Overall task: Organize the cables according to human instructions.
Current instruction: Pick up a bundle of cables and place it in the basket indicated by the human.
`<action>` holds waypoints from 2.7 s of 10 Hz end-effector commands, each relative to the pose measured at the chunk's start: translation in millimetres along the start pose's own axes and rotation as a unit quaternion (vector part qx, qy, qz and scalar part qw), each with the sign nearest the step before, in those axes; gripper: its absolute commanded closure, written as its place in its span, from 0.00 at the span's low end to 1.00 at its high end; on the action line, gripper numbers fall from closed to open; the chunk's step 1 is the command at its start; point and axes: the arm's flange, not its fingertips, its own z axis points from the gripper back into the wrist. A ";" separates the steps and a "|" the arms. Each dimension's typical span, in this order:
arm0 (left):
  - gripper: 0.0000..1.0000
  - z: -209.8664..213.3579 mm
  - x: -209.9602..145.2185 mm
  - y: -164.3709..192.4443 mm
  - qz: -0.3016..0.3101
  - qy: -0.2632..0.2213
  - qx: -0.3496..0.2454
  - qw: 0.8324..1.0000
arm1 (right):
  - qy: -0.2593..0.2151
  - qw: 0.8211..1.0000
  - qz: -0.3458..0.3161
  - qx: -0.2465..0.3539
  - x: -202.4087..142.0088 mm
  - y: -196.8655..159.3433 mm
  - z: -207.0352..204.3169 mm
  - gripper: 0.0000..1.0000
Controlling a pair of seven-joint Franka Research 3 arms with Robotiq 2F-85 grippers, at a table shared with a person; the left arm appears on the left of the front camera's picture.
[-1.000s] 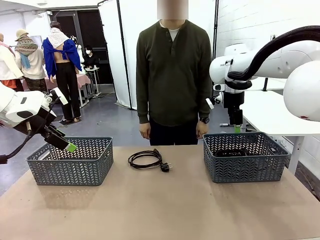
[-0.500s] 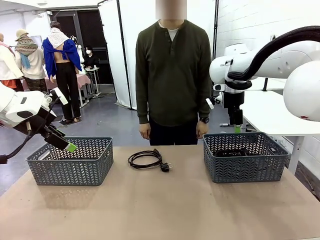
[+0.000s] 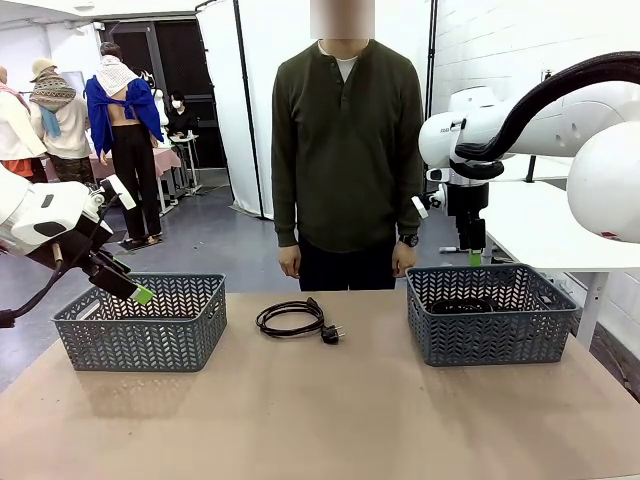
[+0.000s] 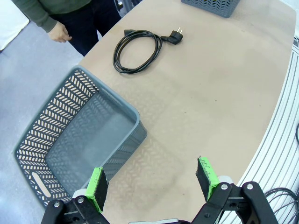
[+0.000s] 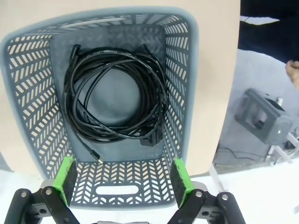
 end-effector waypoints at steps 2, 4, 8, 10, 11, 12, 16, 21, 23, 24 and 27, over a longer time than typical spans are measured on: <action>0.00 0.0 -0.9 1.5 0.003 -0.001 0.000 1.000 | -0.003 1.000 -0.001 0.000 -0.3 0.3 0.9 0.00; 0.00 0.0 -0.9 1.5 0.003 -0.001 0.000 1.000 | 0.000 1.000 0.000 0.000 0.0 0.0 0.0 0.00; 0.00 0.0 -0.9 1.5 0.003 -0.001 0.000 1.000 | -0.058 0.994 -0.087 -0.030 14.8 45.2 44.2 0.00; 0.00 0.0 -0.9 1.5 0.003 -0.001 0.000 1.000 | -0.103 0.985 -0.124 -0.057 22.8 75.4 54.7 0.00; 0.00 0.0 -0.9 1.5 0.003 -0.001 0.000 1.000 | -0.122 0.979 -0.147 -0.075 28.7 90.8 55.2 0.00; 0.00 0.0 -0.9 1.5 0.003 -0.001 0.000 1.000 | -0.145 0.973 -0.160 -0.086 34.6 106.3 55.7 0.00; 0.00 0.0 -0.9 1.5 0.003 -0.001 0.000 1.000 | -0.210 0.961 -0.151 -0.098 51.1 165.0 47.0 0.00; 0.00 0.0 -0.9 1.5 0.003 -0.001 0.000 1.000 | -0.240 0.959 -0.124 -0.086 68.2 188.0 26.1 0.00; 0.00 0.0 -0.9 1.5 0.003 -0.001 0.000 1.000 | -0.224 0.964 -0.119 -0.081 72.8 188.5 28.3 0.00; 0.00 0.0 -0.9 1.5 0.003 -0.001 0.000 1.000 | -0.217 0.963 -0.137 -0.079 75.5 185.2 33.2 0.00; 0.00 0.0 -0.9 1.5 0.003 -0.001 0.000 1.000 | -0.217 0.963 -0.137 -0.079 75.5 185.2 33.2 0.00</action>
